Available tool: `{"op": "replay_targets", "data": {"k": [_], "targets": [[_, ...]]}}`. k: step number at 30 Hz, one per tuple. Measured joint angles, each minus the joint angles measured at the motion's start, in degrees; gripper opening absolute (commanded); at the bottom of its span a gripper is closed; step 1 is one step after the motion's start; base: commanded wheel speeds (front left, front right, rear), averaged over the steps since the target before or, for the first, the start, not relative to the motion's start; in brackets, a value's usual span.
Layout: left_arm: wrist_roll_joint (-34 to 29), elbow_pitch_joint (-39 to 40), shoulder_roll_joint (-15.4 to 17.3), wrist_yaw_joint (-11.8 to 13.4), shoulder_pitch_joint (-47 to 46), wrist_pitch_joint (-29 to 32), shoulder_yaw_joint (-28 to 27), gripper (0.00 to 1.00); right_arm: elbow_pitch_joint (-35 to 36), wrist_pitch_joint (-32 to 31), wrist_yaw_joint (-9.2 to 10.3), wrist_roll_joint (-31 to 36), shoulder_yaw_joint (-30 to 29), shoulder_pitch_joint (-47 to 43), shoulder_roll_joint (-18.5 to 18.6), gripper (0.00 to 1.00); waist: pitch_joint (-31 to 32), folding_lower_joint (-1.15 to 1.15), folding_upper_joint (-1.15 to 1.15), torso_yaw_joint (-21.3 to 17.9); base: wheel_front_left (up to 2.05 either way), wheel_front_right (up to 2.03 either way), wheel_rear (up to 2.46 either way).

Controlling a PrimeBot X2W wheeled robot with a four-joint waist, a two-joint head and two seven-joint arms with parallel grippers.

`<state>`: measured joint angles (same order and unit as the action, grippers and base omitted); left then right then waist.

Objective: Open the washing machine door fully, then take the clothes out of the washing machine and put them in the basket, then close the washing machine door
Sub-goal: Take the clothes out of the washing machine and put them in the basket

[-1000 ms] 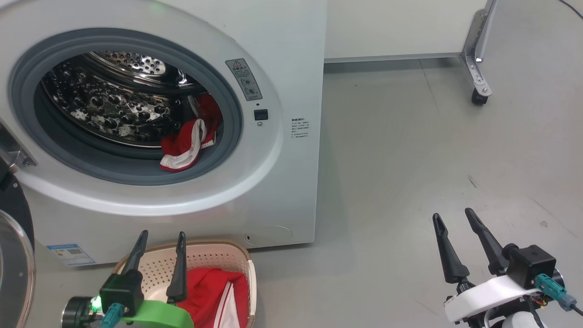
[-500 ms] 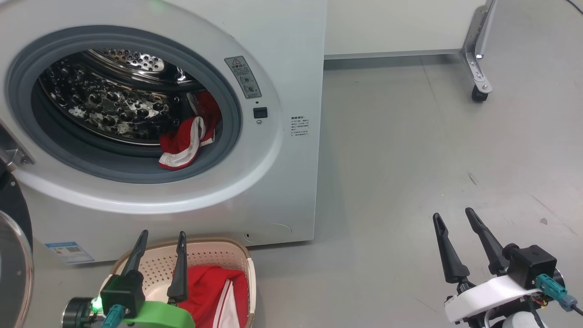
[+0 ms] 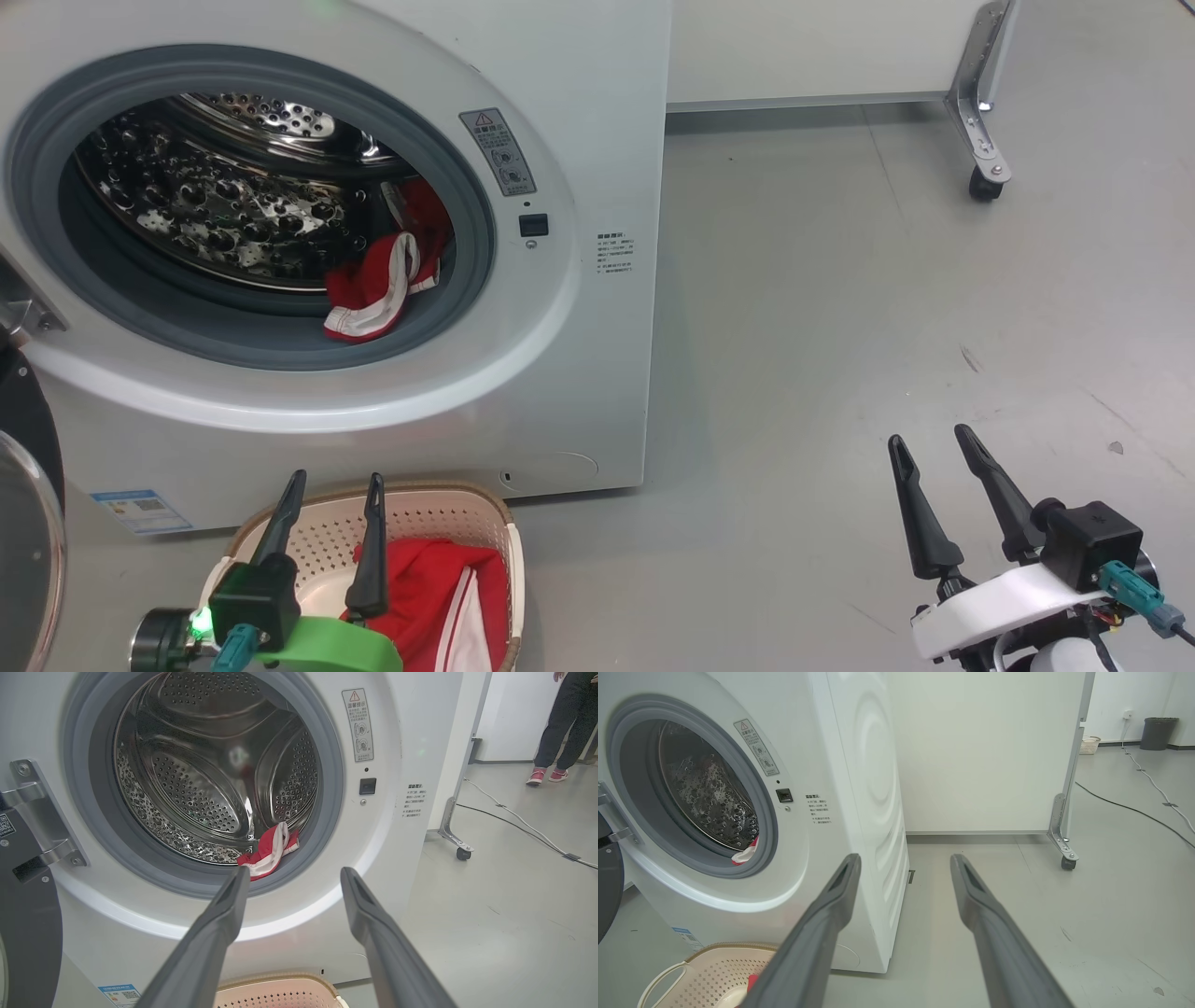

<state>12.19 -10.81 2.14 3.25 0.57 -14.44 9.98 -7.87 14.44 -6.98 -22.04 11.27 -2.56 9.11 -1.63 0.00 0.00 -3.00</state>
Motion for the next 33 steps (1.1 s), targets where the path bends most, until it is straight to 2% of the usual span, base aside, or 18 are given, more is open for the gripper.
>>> {"op": "replay_targets", "data": {"k": [15, 25, 33], "targets": [[0.0, 1.6, 0.0, 0.5, 0.0, 0.0, 0.0, 1.00, 1.0, 0.0, 0.00, 0.0, 0.4, 0.0, 0.4, 1.00, -2.5, 0.00, 0.00, -0.6, 0.00, 0.00, 0.00], [-0.5, 2.3, 0.0, 1.1, -1.5, 0.0, -0.9, 1.00, 2.9, -0.1, 0.00, 0.0, 0.7, 0.7, 1.6, 1.00, -7.9, 0.00, 0.00, -1.7, 0.00, 0.00, 0.00], [-0.1, 2.7, 0.6, 2.2, -7.9, 0.4, -5.3, 1.00, 4.2, -0.1, 0.00, 0.0, 0.7, 2.9, 2.1, 1.00, -13.5, 0.00, 0.00, -3.2, 0.00, 0.00, 0.00]]}}
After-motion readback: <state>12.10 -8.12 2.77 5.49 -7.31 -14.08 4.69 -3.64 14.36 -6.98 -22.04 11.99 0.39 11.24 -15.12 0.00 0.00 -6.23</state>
